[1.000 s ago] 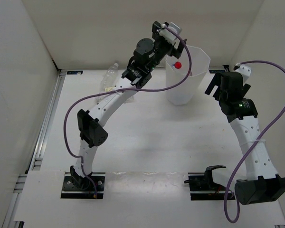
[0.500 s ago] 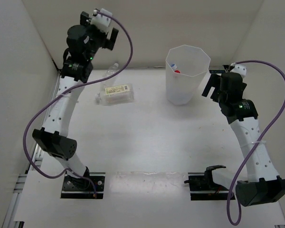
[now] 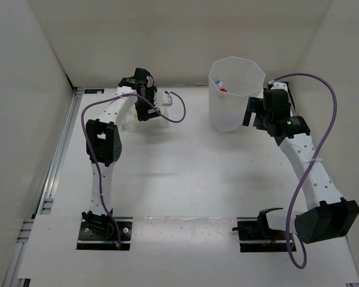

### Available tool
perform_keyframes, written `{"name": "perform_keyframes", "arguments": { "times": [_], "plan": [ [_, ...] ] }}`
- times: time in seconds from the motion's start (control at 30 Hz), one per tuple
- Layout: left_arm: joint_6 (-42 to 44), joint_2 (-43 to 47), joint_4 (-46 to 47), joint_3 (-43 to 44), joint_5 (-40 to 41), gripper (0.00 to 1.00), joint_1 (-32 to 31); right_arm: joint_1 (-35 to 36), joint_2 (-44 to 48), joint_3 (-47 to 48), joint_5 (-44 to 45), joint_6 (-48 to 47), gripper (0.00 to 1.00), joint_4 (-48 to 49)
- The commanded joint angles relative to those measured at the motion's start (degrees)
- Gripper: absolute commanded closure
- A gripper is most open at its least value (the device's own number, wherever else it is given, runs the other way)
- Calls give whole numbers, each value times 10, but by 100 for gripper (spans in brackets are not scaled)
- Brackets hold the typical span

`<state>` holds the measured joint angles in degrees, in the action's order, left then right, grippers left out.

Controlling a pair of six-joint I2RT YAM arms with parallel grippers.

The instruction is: Put the plastic bottles in the bin

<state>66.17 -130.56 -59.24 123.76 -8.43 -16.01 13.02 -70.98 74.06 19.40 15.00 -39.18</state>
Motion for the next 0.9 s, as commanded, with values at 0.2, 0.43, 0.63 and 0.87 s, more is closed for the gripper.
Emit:
{"name": "perform_keyframes", "arguments": {
  "times": [0.2, 0.43, 0.63, 0.87],
  "plan": [
    [48, 1, -22, 1, -19, 0, -23, 16, -26, 0, -10, -26, 1, -8],
    [41, -57, 17, 35, 1, 0, -12, 26, -36, -6, -10, -26, 1, -13],
    [26, -70, 11, 10, 1, 2, -12, 37, -42, -6, -10, -21, 2, -13],
    [-149, 19, 46, 23, -94, 89, -12, 42, -42, -6, 9, 3, 2, -26]
  ]
}}
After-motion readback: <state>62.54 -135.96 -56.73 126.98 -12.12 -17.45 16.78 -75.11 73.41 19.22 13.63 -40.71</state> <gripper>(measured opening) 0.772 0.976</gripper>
